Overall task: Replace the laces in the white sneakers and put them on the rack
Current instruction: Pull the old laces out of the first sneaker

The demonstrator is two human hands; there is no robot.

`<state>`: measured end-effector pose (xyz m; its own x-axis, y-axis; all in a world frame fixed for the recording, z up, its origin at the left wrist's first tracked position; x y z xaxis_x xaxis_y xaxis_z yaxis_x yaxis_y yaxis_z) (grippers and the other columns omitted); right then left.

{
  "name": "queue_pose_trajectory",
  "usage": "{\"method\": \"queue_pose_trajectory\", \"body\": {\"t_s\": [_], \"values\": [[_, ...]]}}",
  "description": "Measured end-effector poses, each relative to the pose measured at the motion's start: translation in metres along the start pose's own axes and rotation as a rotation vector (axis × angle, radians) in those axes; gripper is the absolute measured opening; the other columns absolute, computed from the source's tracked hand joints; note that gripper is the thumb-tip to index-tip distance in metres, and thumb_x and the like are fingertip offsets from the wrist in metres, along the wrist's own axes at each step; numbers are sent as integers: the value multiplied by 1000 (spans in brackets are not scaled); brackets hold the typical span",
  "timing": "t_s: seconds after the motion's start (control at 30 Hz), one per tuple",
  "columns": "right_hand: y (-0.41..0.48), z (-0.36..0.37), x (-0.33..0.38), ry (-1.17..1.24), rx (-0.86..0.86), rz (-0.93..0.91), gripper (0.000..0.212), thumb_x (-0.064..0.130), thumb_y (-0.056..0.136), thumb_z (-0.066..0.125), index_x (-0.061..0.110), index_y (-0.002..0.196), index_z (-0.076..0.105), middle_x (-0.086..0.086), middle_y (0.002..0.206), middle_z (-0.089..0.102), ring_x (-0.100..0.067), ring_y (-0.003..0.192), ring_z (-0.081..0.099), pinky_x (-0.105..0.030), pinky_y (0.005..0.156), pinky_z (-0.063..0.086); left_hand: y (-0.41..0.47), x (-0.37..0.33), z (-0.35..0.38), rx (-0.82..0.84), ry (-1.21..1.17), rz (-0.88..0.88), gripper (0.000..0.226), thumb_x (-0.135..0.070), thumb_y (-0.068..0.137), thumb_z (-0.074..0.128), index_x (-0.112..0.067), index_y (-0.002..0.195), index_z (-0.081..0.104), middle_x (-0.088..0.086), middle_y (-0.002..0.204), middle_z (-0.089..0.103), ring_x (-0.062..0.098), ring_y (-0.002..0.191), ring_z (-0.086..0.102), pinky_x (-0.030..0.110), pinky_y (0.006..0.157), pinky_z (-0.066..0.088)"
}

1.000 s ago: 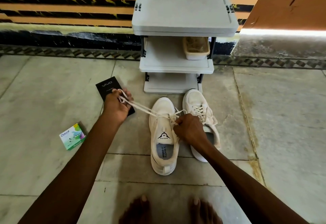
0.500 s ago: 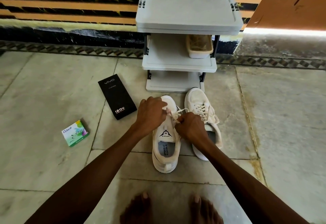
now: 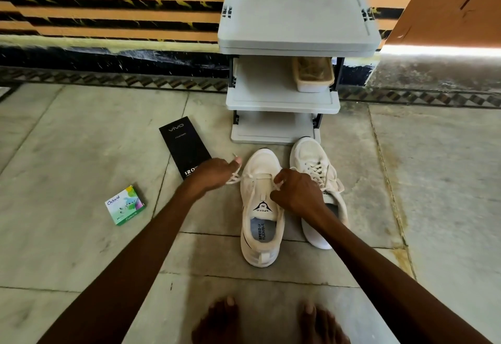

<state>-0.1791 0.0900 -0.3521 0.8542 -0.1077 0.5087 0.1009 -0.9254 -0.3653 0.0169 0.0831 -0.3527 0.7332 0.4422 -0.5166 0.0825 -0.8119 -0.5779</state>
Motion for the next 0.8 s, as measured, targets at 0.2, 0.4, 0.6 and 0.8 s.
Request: {"method": "queue_pose_trajectory", "body": {"t_s": [0.2, 0.4, 0.6, 0.8], "values": [[7, 7, 32, -267, 176, -192, 65, 23, 82, 69, 22, 142, 43, -13, 129, 47, -33, 109, 58, -35, 85, 47, -26, -16, 30, -78, 353, 160, 73, -58, 81, 65, -32, 142, 35, 5, 134, 53, 28, 118, 54, 42, 94, 49], [6, 16, 48, -585, 220, -234, 69, 28, 85, 70, 20, 143, 35, -17, 137, 39, -36, 115, 55, -42, 89, 48, -35, -15, 38, -313, 285, 191, 32, -35, 91, 62, -19, 119, 63, 5, 110, 69, 24, 98, 65, 29, 78, 49], [-1, 20, 53, -713, 137, -285, 57, 26, 93, 59, 23, 145, 35, -16, 141, 36, -35, 119, 53, -41, 92, 46, -23, -8, 42, -324, 147, 171, 21, -28, 92, 61, -15, 105, 69, 5, 99, 71, 22, 89, 65, 27, 69, 46], [13, 7, 33, -167, 119, -210, 28, 7, 80, 68, 19, 104, 61, -12, 116, 45, -33, 99, 58, -32, 75, 48, -23, -1, 42, -360, 70, 151, 23, -25, 91, 58, -14, 108, 70, 6, 101, 71, 25, 94, 65, 32, 78, 51]]}}
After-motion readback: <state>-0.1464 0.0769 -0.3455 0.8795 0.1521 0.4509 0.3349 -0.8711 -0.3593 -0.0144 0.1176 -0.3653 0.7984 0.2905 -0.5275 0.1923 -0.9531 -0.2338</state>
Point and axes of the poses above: each hand's wrist, its own y-axis towards the middle knuckle, its own z-axis out of the palm, x = y × z, the point moved 9 cm from there along y, towards the middle knuckle
